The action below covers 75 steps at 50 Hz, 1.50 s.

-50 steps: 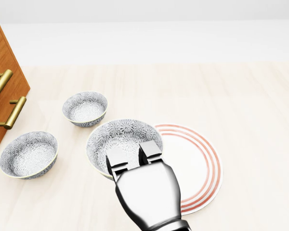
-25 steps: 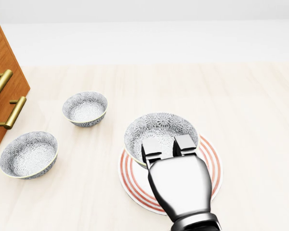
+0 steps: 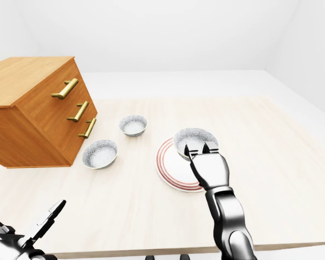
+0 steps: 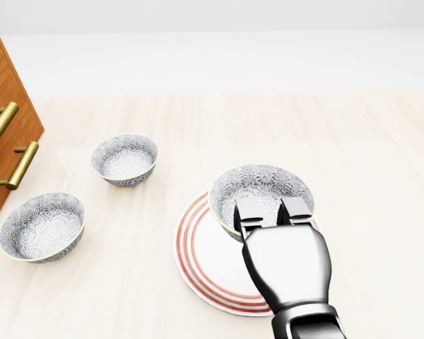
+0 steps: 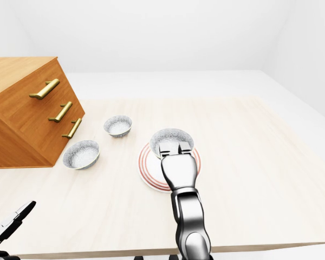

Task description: Put the bowl at the front on the plate.

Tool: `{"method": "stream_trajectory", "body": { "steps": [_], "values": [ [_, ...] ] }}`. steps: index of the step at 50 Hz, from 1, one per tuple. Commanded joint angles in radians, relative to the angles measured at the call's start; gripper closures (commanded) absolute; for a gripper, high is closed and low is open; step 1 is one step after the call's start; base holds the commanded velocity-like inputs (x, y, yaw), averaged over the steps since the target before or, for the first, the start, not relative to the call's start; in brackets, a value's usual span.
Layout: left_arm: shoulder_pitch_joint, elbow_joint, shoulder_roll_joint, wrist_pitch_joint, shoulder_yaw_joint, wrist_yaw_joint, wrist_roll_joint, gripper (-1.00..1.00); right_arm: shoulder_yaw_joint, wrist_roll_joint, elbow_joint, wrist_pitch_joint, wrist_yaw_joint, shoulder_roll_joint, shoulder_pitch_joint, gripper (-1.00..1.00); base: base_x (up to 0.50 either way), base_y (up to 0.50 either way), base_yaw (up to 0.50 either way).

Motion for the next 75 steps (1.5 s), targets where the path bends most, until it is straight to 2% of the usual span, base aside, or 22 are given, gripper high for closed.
{"method": "stream_trajectory", "body": {
  "steps": [1, 13, 17, 23, 27, 29, 30, 37, 43, 52, 55, 58, 61, 62, 66, 71, 75],
  "values": [
    [0.0, 0.0, 0.0, 0.001, 0.001, -0.004, -0.004, -1.0, -0.016, 0.023, 0.067, 0.0, -0.074, 0.002, -0.034, 1.0, 0.0, 0.0, 0.0],
    [0.001, -0.008, 0.0, 0.011, 0.002, -0.002, -0.006, -1.0, -0.005, 0.089, 0.113, 0.0, -0.136, -0.009, -0.038, 1.0, 0.0, 0.0, 0.0],
    [-0.002, 0.001, 0.0, 0.002, 0.002, -0.005, -0.004, -1.0, -0.015, 0.11, 0.125, 0.0, -0.153, -0.014, -0.042, 1.0, 0.0, 0.0, 0.0],
    [-0.001, 0.001, 0.0, 0.003, 0.002, -0.005, -0.005, -1.0, -0.012, 0.124, 0.143, 0.0, -0.171, -0.015, -0.045, 1.0, 0.0, 0.0, 0.0],
    [0.002, -0.014, 0.0, 0.019, 0.002, -0.003, -0.007, -1.0, -0.008, 0.136, 0.153, 0.0, -0.181, -0.017, -0.041, 1.0, 0.0, 0.0, 0.0],
    [-0.002, -0.005, 0.0, 0.013, 0.002, -0.003, -0.004, -1.0, -0.005, 0.128, 0.152, 0.0, -0.178, -0.02, -0.037, 1.0, 0.0, 0.0, 0.0],
    [0.003, -0.019, -0.001, 0.023, 0.003, -0.004, -0.007, -1.0, -0.004, 0.128, 0.15, 0.0, -0.178, -0.022, -0.031, 1.0, 0.0, 0.0, 0.0],
    [-0.003, 0.001, 0.001, 0.008, 0.001, -0.002, -0.003, -1.0, -0.014, 0.156, 0.17, 0.0, -0.192, -0.03, -0.023, 1.0, 0.0, 0.0, 0.0],
    [-0.004, 0.008, 0.003, 0.003, -0.002, -0.001, -0.002, -1.0, -0.016, 0.123, 0.175, 0.0, -0.162, -0.031, -0.03, 1.0, 0.0, 0.0, 0.0],
    [-0.001, -0.012, 0.003, 0.025, 0.002, -0.001, -0.007, -1.0, -0.03, 0.049, 0.203, 0.0, -0.147, -0.027, -0.037, 1.0, 0.0, 0.0, 0.0],
    [-0.006, 0.002, 0.004, 0.015, 0.001, -0.002, -0.003, -1.0, -0.035, 0.024, 0.202, 0.0, -0.134, -0.025, -0.04, 1.0, 0.0, 0.0, 0.0],
    [-0.004, -0.006, 0.005, 0.025, 0.002, 0.001, -0.003, -1.0, -0.038, 0.007, 0.208, 0.0, -0.131, -0.024, -0.037, 1.0, 0.0, 0.0, 0.0],
    [-0.003, -0.012, 0.004, 0.03, 0.003, 0.001, -0.005, -1.0, -0.042, 0.01, 0.211, 0.0, -0.137, -0.021, -0.037, 1.0, 0.0, 0.0, 0.0],
    [-0.005, -0.003, 0.004, 0.022, 0.002, 0.0, -0.003, -1.0, -0.044, 0.004, 0.215, 0.0, -0.136, -0.021, -0.036, 1.0, 0.0, 0.0, 0.0],
    [-0.005, -0.008, 0.003, 0.021, 0.006, 0.004, -0.008, -1.0, -0.046, 0.021, 0.226, 0.0, -0.153, -0.019, -0.034, 1.0, 0.0, 0.0, 0.0],
    [-0.001, -0.023, 0.002, 0.033, 0.007, 0.006, -0.011, -1.0, -0.044, 0.017, 0.226, 0.0, -0.145, -0.021, -0.038, 1.0, 0.0, 0.0, 0.0],
    [-0.003, -0.021, 0.001, 0.032, 0.009, 0.003, -0.009, -1.0, -0.047, 0.03, 0.24, 0.0, -0.159, -0.02, -0.045, 1.0, 0.0, 0.0, 0.0]
  ]
}}
